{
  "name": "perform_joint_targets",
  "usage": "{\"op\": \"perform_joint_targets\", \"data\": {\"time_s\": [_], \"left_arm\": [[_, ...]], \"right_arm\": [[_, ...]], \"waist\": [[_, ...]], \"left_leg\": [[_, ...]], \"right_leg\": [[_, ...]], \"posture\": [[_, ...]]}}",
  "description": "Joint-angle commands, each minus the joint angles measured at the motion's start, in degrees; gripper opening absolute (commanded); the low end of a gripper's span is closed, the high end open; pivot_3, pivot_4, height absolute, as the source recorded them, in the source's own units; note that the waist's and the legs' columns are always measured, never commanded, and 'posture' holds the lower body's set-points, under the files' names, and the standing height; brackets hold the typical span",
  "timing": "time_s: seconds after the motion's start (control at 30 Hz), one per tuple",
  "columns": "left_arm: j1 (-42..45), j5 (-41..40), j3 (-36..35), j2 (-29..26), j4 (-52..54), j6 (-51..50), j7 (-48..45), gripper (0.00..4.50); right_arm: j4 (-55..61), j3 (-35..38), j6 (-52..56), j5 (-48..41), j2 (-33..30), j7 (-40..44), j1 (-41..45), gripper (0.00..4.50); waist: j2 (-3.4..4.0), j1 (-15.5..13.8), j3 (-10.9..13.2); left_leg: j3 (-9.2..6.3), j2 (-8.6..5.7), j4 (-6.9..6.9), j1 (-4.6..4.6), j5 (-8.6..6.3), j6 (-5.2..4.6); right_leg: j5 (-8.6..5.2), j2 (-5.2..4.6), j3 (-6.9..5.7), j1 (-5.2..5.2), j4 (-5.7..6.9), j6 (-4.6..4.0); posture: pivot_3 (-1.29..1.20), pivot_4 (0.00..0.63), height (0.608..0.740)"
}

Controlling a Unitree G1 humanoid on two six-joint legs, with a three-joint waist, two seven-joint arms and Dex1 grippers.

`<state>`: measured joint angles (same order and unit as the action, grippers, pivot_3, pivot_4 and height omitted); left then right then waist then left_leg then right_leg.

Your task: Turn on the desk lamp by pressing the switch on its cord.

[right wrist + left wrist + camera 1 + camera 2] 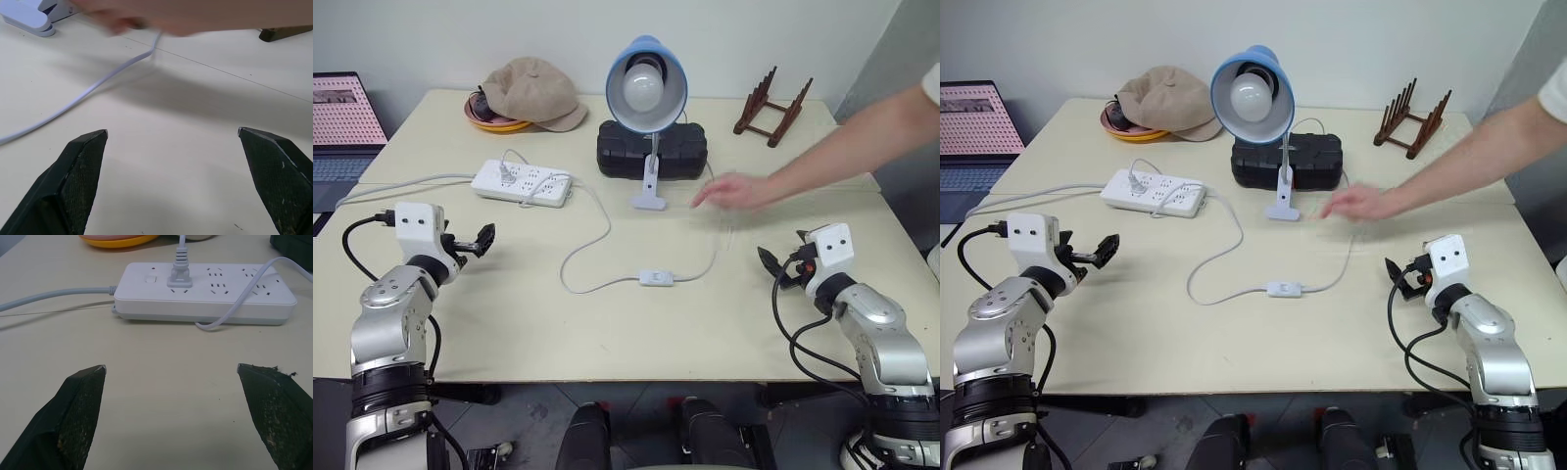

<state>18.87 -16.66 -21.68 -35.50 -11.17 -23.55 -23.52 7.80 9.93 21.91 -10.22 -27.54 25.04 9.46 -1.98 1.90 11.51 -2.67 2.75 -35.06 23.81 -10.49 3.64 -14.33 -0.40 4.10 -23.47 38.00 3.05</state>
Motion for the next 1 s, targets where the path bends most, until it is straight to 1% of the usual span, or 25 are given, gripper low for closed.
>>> {"op": "perform_joint_targets", "data": {"time_s": [0.03, 0.17, 0.3, 0.37, 0.4, 0.47, 0.53, 0.6, 0.67, 0.73, 0.87, 1.0], "left_arm": [[0.3, -0.7, -0.6, -1.2, 2.7, -0.2, -0.8, 4.5], [0.3, -0.7, -0.6, -1.3, 3.1, -0.4, -1.4, 4.5], [0.0, -1.9, 1.5, -3.3, 4.9, -3.1, -6.9, 4.5], [-0.4, -3.9, 4.7, -6.0, 8.6, -5.5, -14.1, 4.5], [-0.5, -5.5, 7.1, -8.2, 11.6, -7.1, -19.1, 4.5], [-0.4, -7.8, 11.1, -11.5, 16.0, -9.9, -26.3, 4.5], [-0.8, -8.9, 15.7, -14.6, 20.6, -10.6, -33.3, 4.5], [-0.9, -9.5, 18.8, -16.6, 23.5, -10.5, -37.7, 4.5], [1.5, -9.9, 22.8, -17.7, 26.5, -10.4, -41.9, 4.5], [3.4, -9.8, 25.3, -17.9, 28.1, -10.0, -44.5, 4.5], [5.3, -7.7, 27.4, -16.8, 26.8, -7.8, -45.1, 4.5], [5.2, -6.6, 28.1, -16.3, 25.8, -5.8, -45.5, 4.5]], "right_arm": [[1.3, 0.6, -1.2, -0.1, -0.8, 0.3, 0.1, 4.47], [1.3, 0.2, -1.4, -0.1, -1.3, 1.2, 0.2, 4.47], [1.3, -1.8, -2.0, -0.4, -3.9, 6.2, 1.6, 4.47], [1.8, -4.3, -2.0, -1.8, -6.6, 12.5, 3.3, 4.47], [2.6, -6.3, -1.6, -3.2, -8.4, 17.4, 4.6, 4.47], [3.1, -9.2, -0.8, -5.2, -11.0, 24.6, 6.9, 4.47], [3.1, -12.0, 0.4, -6.7, -12.6, 29.9, 9.5, 4.47], [3.1, -14.3, 1.5, -7.7, -13.5, 33.5, 11.4, 4.47], [3.9, -17.4, 3.4, -9.1, -12.3, 35.8, 14.3, 4.47], [3.6, -20.1, 2.9, -8.2, -10.7, 36.6, 15.8, 4.47], [1.1, -23.9, 0.1, -4.2, -8.0, 35.3, 17.1, 4.47], [-1.9, -26.8, -2.2, -1.1, -4.7, 33.6, 18.8, 4.47]], "waist": [[0.0, 0.0, 0.0], [0.0, 0.0, 0.0], [0.0, 0.0, 0.0], [0.0, 0.1, 0.0], [0.0, 0.1, 0.0], [0.01, 0.2, 0.0], [0.01, 0.3, 0.0], [0.02, 0.4, 0.0], [0.01, 0.4, 0.0], [0.01, 0.4, 0.0], [0.01, 0.4, 0.0], [0.01, 0.5, 0.0]], "left_leg": [[0.0, 0.0, 0.0, 0.0, 0.0, 0.0], [0.0, 0.0, 0.0, 0.0, 0.0, 0.0], [0.0, 0.0, 0.0, 0.0, 0.0, 0.0], [0.0, 0.0, 0.0, 0.0, 0.0, 0.0], [0.0, 0.0, 0.0, 0.0, 0.0, 0.0], [0.01, 0.0, 0.0, 0.01, 0.0, 0.0], [0.01, 0.0, 0.0, 0.0, 0.0, 0.0], [0.01, 0.01, 0.01, -0.01, 0.0, 0.0], [0.0, 0.01, 0.01, 0.0, 0.0, 0.0], [0.0, 0.02, 0.01, 0.03, 0.0, -0.01], [-0.03, 0.03, 0.0, 0.03, 0.0, -0.01], [-0.02, 0.02, -0.01, 0.05, 0.0, -0.01]], "right_leg": [[0.0, 0.0, 0.0, 0.0, 0.0, 0.0], [0.0, 0.0, 0.0, 0.0, 0.0, 0.0], [0.0, 0.0, 0.0, 0.0, 0.0, 0.0], [0.0, 0.0, 0.0, 0.0, -0.01, 0.0], [-0.01, 0.0, 0.0, 0.0, -0.01, -0.01], [-0.01, 0.0, 0.0, -0.01, -0.03, -0.02], [-0.09, 0.0, 0.0, 0.0, -0.04, -0.15], [-0.13, 0.01, 0.0, 0.01, -0.03, -0.21], [-0.17, 0.0, -0.01, 0.01, -0.04, -0.27], [-0.18, 0.02, -0.01, -0.03, -0.02, -0.29], [-0.17, 0.05, -0.01, -0.04, 0.0, -0.28], [-0.13, 0.04, -0.01, -0.05, -0.02, -0.2]], "posture": [[0.0, 0.15, 0.74], [0.0, 0.15, 0.74], [0.0, 0.15, 0.74], [0.0, 0.15, 0.74], [0.0, 0.15, 0.74], [0.0, 0.15, 0.74], [0.0, 0.15, 0.74], [0.0, 0.15, 0.74], [0.0, 0.15, 0.74], [0.0, 0.15, 0.74], [0.0, 0.15, 0.74], [0.0, 0.15, 0.74]]}}
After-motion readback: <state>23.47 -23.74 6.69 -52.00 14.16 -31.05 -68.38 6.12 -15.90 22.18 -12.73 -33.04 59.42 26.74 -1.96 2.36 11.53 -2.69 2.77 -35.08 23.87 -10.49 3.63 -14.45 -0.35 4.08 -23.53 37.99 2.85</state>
